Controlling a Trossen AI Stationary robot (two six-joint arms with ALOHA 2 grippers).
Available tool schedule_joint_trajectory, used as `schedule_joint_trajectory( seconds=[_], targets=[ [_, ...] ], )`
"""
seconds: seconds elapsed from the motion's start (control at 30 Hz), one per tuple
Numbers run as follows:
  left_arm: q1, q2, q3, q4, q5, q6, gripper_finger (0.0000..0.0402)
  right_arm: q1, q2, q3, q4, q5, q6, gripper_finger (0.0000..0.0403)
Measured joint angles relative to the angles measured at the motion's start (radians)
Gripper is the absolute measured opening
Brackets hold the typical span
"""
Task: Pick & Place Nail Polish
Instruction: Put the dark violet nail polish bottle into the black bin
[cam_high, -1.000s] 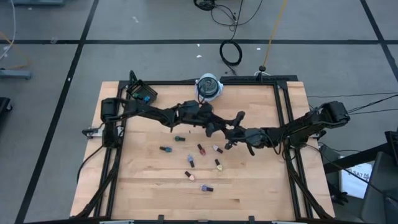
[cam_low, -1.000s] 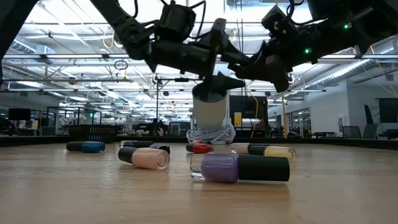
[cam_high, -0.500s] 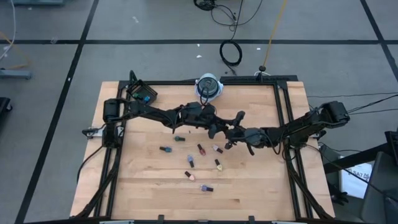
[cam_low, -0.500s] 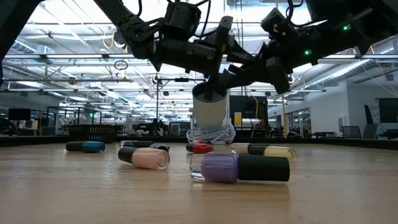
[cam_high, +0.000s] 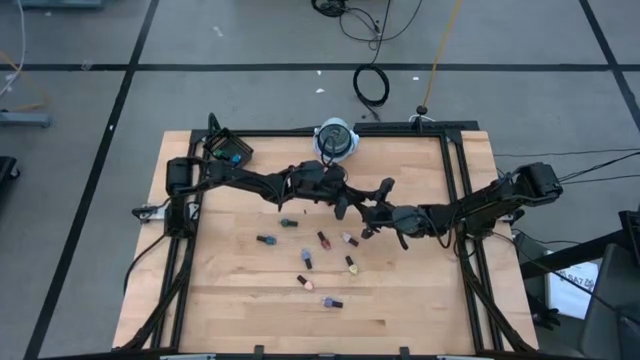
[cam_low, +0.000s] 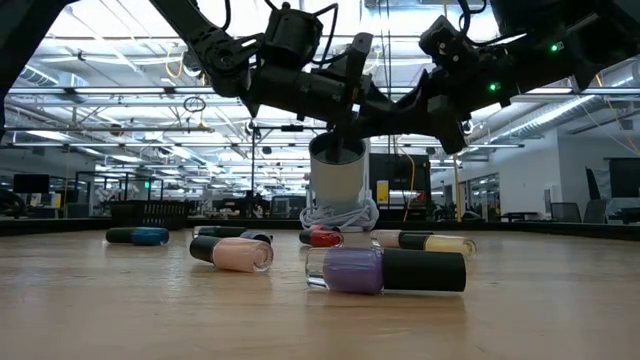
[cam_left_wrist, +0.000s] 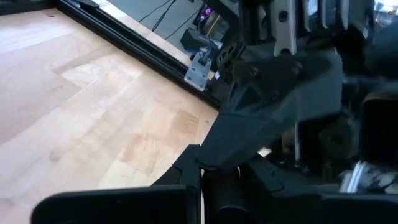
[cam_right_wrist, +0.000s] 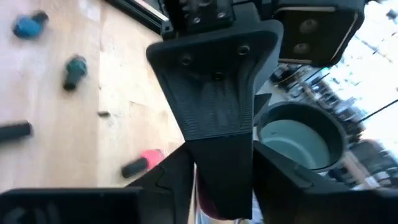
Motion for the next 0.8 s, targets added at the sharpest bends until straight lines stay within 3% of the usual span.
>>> schedule_joint_trajectory(
  seconds=[0.13, 0.27, 0.47, 0.7, 0.8],
  targets=[
    [0.009, -0.032, -0.002, -0.072, -0.013, 0.124, 0.0051, 0.0, 0.0, 0.0, 0.002, 0.0, 0.111, 0.0199],
    [0.009, -0.087, -0.002, -0.192, -0.09, 0.263, 0.0051, 0.0, -0.001, 0.001, -0.012, 0.001, 0.183, 0.0235],
    [-0.05, -0.169, -0.002, -0.394, -0.431, 0.532, 0.0051, 0.001, -0.023, 0.001, -0.028, 0.006, 0.226, 0.0247],
    [-0.206, -0.181, -0.002, -0.586, -0.807, 1.116, 0.0051, -0.028, -0.089, 0.001, -0.149, 0.006, 0.312, 0.023],
    [-0.251, -0.175, -0.002, -0.612, -0.976, 1.185, 0.0051, -0.04, -0.099, 0.0, -0.191, 0.004, 0.347, 0.0224]
  ],
)
